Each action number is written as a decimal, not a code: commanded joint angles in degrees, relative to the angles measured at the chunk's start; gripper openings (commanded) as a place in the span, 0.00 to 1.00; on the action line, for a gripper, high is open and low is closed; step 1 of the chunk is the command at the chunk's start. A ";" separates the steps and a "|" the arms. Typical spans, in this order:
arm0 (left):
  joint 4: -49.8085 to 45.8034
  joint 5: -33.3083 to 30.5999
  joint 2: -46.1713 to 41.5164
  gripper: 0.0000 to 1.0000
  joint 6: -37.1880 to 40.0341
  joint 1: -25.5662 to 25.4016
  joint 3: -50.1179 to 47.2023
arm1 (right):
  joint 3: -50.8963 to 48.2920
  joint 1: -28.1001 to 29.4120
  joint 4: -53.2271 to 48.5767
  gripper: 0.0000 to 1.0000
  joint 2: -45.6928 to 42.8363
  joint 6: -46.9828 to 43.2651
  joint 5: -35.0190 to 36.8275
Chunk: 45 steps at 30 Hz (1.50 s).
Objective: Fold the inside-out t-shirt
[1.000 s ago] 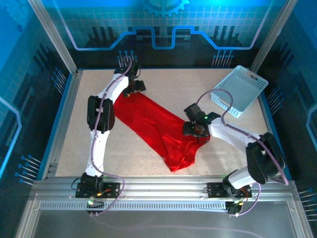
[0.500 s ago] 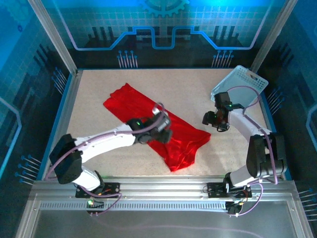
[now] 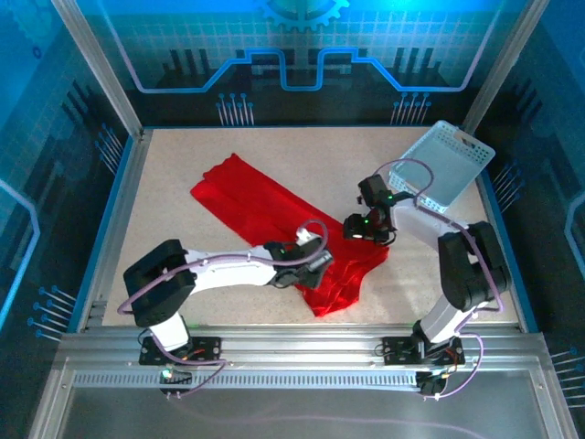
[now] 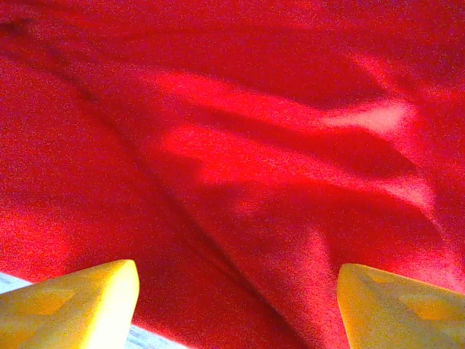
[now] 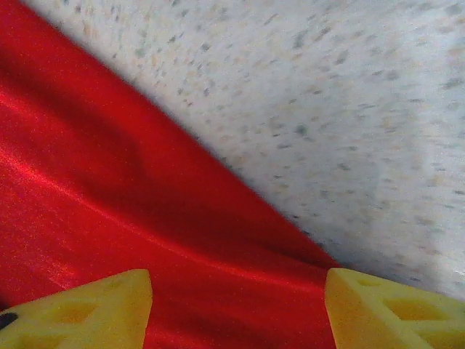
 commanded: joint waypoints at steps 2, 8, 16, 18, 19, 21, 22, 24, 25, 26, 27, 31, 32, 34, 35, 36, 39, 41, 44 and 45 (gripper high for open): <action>2.31 2.08 -0.91 0.74 -3.75 6.98 -2.25 | -0.85 1.27 -0.32 0.65 2.84 2.33 2.56; 1.58 2.62 2.38 0.76 -1.54 15.52 -0.76 | -5.04 4.97 -1.69 0.66 -0.25 6.64 7.22; 3.45 7.41 9.60 0.76 4.07 23.80 4.15 | -11.53 9.14 -2.71 0.67 -6.21 16.58 9.86; 3.49 8.02 11.29 0.76 5.81 25.09 6.15 | -13.37 10.94 -2.33 0.67 -8.58 19.89 10.01; 3.61 8.83 12.37 0.76 7.08 25.58 7.65 | -13.95 12.46 -2.24 0.67 -9.65 21.79 10.34; 2.36 10.06 14.73 0.76 8.80 26.31 11.43 | -14.21 15.96 -2.67 0.67 -10.92 25.39 11.43; 2.12 10.70 15.96 0.76 10.03 26.37 13.52 | -14.05 17.91 -2.56 0.67 -11.07 26.98 11.72; 1.50 11.12 17.85 0.76 11.64 26.36 16.84 | -13.45 20.80 -2.17 0.67 -10.28 29.54 11.35; 1.60 11.44 18.60 0.76 12.58 26.43 18.20 | -12.88 22.18 -2.07 0.67 -9.50 30.64 11.26; 1.33 11.62 19.21 0.77 13.42 26.41 19.51 | -12.29 23.56 -1.90 0.67 -8.79 31.59 11.41; 0.93 11.86 19.53 0.77 14.14 26.42 20.39 | -11.75 24.50 -1.67 0.67 -8.23 31.96 11.68; -0.47 11.40 17.02 0.79 15.80 26.18 19.26 | -8.96 27.66 -1.80 0.67 -6.39 31.09 11.92; -1.41 10.15 15.44 0.80 15.91 26.16 18.17 | -8.33 27.90 -1.85 0.67 -6.44 30.21 11.79; -3.85 6.21 10.86 0.81 15.29 25.58 14.94 | -7.86 27.70 -3.49 0.68 -7.46 28.31 12.09; -5.27 3.94 7.60 0.84 14.79 24.79 12.72 | -7.81 27.40 -4.52 0.68 -8.73 26.65 12.55; -6.91 2.20 4.64 0.86 13.91 23.84 10.93 | -6.61 26.97 -5.33 0.68 -10.00 24.93 12.76; -12.39 -0.85 -4.97 0.87 9.37 19.02 4.25 | -5.62 24.79 -9.83 0.68 -13.94 20.11 13.15; -13.42 -1.39 -11.21 0.88 6.08 13.49 -0.99 | -5.84 22.58 -13.32 0.68 -16.11 17.30 13.81; -12.19 2.75 -16.94 0.87 -0.58 6.54 -7.33 | -9.12 17.58 -14.43 0.68 -19.15 13.78 10.90; -11.27 3.79 -18.04 0.87 -2.54 4.43 -8.97 | -10.45 15.95 -14.02 0.67 -19.94 13.07 9.13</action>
